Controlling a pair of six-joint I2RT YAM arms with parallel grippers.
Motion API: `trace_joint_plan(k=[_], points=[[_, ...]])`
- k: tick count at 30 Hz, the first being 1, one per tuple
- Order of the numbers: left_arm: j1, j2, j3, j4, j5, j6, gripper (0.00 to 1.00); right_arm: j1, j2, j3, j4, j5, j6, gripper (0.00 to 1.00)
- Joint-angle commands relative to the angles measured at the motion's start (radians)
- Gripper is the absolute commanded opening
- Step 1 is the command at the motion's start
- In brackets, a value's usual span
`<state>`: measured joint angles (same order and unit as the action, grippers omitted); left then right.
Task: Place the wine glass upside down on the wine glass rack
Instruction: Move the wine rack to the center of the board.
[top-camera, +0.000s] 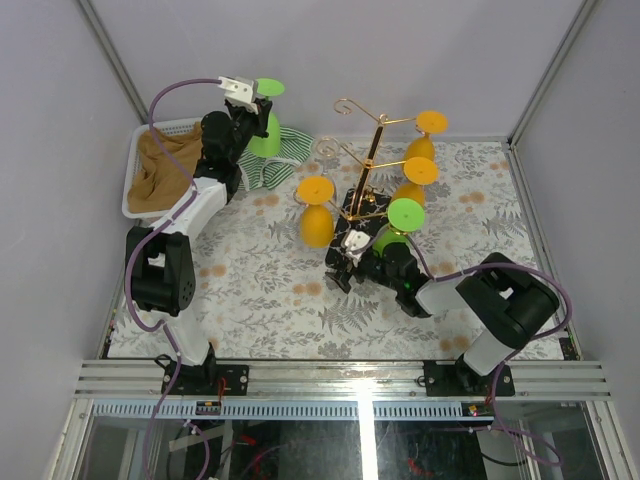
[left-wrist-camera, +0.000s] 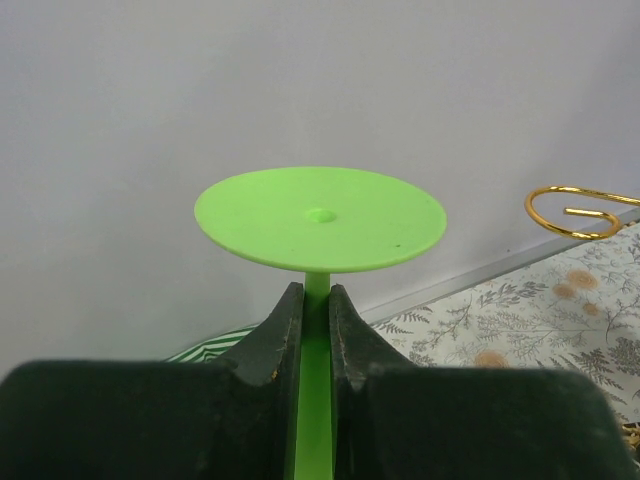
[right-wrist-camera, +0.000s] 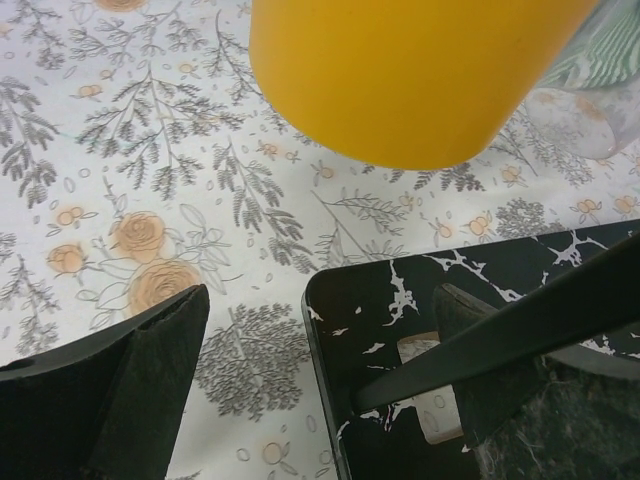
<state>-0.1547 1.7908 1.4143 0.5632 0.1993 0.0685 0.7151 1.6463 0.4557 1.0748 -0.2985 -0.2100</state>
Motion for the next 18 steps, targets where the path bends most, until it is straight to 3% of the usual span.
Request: trace_joint_plan(k=[1,8,18], points=[[0.012,-0.032,-0.021,0.051,0.012,-0.011,0.0,0.074,-0.052,-0.035,-0.034,-0.014,-0.001,1.0],[0.011,-0.041,-0.039,0.057,0.02,-0.02,0.0,0.129,-0.095,-0.078,-0.035,0.092,-0.005,1.0],[0.011,-0.032,-0.035,0.054,0.026,-0.024,0.0,0.159,-0.117,-0.119,-0.015,0.382,-0.006,1.0]])
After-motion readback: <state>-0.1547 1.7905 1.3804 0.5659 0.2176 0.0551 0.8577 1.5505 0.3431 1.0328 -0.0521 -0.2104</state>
